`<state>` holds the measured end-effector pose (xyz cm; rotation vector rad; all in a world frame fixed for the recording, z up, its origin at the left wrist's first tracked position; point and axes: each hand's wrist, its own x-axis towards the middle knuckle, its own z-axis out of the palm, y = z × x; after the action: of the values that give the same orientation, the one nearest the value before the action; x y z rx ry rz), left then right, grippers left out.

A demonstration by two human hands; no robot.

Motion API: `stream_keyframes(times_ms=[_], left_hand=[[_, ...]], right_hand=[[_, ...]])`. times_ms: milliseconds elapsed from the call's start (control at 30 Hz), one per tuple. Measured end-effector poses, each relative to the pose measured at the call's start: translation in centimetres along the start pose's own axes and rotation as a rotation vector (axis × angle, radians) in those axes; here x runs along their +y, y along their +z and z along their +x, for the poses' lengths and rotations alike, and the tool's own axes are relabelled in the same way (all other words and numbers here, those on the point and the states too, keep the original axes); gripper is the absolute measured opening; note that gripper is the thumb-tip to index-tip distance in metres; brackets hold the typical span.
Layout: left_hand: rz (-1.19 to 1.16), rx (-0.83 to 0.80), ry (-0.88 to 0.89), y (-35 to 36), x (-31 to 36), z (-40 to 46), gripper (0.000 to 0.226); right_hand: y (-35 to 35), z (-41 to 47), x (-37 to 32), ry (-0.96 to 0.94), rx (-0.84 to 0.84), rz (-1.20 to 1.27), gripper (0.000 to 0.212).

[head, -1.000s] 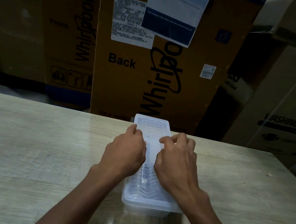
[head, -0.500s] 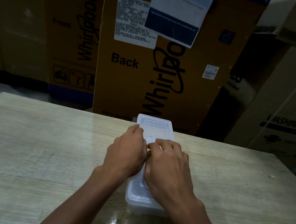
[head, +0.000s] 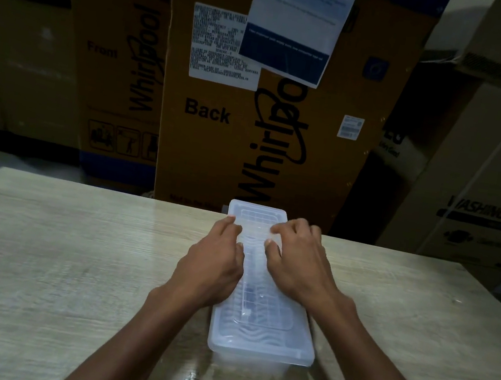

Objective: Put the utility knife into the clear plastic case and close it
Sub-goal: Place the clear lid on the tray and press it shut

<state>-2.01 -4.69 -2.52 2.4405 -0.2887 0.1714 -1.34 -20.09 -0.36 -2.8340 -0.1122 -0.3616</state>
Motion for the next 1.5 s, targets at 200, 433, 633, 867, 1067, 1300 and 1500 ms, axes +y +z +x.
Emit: stream_keyframes(times_ms=[200,433,633,867,1067,1300,1500], left_hand=[[0.011,-0.002,0.002,0.1,-0.2,0.2,0.051],[-0.006,0.010,-0.003,0.2,-0.1,0.3,0.050],[0.028,-0.001,-0.011,0.3,-0.2,0.3,0.050],[0.120,-0.150,-0.001,-0.9,-0.4,3.6,0.063],[0.135,-0.213,0.010,-0.8,-1.2,4.9,0.067],[0.140,-0.146,0.021,-0.9,-1.2,4.9,0.065],[0.189,-0.127,0.023,-0.7,-1.3,5.1,0.063]], right_hand=[[0.4,2.2,0.5,0.074,-0.163,0.018,0.068],[0.5,2.3,0.8,0.060,-0.215,0.003,0.076],[0.6,2.9,0.2,0.066,-0.179,-0.083,0.075],[0.8,2.7,0.2,0.071,-0.140,-0.039,0.072],[1.0,2.6,0.2,0.074,-0.106,-0.022,0.070],[0.6,2.6,-0.1,0.065,-0.111,-0.025,0.069],[1.2,2.4,0.0,0.080,-0.102,0.030,0.068]])
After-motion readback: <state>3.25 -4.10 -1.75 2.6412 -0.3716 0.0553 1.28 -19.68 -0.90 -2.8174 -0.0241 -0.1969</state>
